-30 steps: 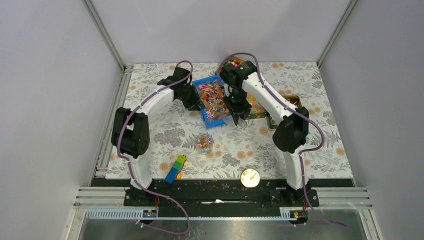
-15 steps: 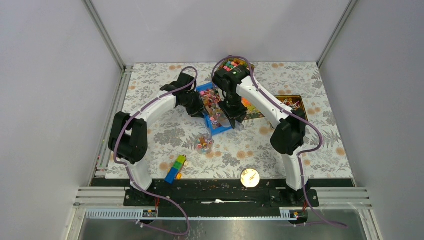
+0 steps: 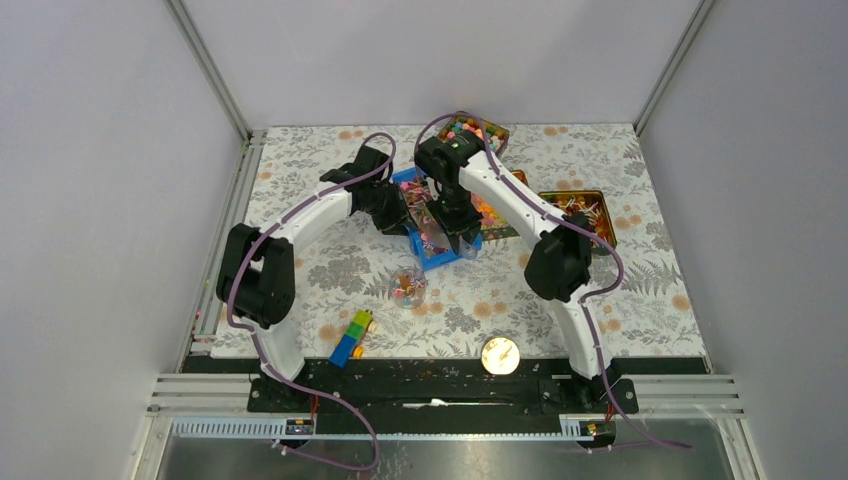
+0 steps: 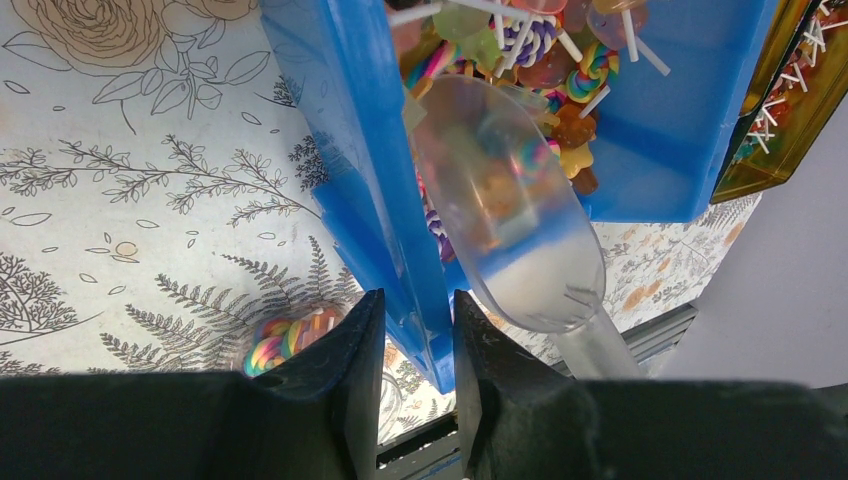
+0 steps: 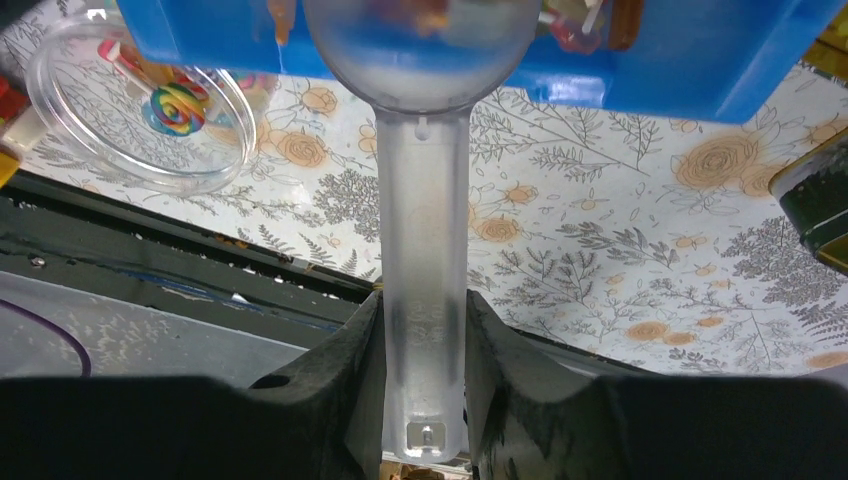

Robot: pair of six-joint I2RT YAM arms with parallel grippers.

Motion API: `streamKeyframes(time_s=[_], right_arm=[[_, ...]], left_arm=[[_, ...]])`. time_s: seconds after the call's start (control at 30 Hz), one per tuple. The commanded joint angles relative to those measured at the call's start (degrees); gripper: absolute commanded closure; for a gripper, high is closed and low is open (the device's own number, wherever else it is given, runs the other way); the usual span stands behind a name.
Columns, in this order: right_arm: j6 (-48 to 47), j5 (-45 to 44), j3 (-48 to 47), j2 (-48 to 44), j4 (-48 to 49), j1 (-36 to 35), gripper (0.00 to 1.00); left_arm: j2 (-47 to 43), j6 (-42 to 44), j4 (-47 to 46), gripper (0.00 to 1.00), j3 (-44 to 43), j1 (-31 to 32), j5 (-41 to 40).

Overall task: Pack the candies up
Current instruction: Scoop the fake candies from the storage box.

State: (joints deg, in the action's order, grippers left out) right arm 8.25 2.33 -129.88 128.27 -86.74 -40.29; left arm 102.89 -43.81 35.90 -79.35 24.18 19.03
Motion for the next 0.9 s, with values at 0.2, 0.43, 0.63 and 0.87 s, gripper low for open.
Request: streamKeyframes(time_s=[0.2,0.43,0.63,0.87], right_arm=[[1.29,-4.99,-13.06,9.33,-5.62,0.39,1.00],[1.03,-7.94,-6.85,6.06,5.61,0.70,1.00],[0.24,-9.33,15.92,-5.48,25.54,0.84,1.00],[-1.39,-8.45,20.37,-7.60,30.28,0.94,1.00]], left_arm=[[-1.36,2.37,3.83,1.00,-0.01,2.45,7.18],[-1.81,2.92,4.52,1.00,0.35,2.46,6.92],[-2.28,3.29,4.57,1.00,0.43,2.40,6.38],[-4.97,3.62,3.50,0.76,0.50,2.23,4.89]])
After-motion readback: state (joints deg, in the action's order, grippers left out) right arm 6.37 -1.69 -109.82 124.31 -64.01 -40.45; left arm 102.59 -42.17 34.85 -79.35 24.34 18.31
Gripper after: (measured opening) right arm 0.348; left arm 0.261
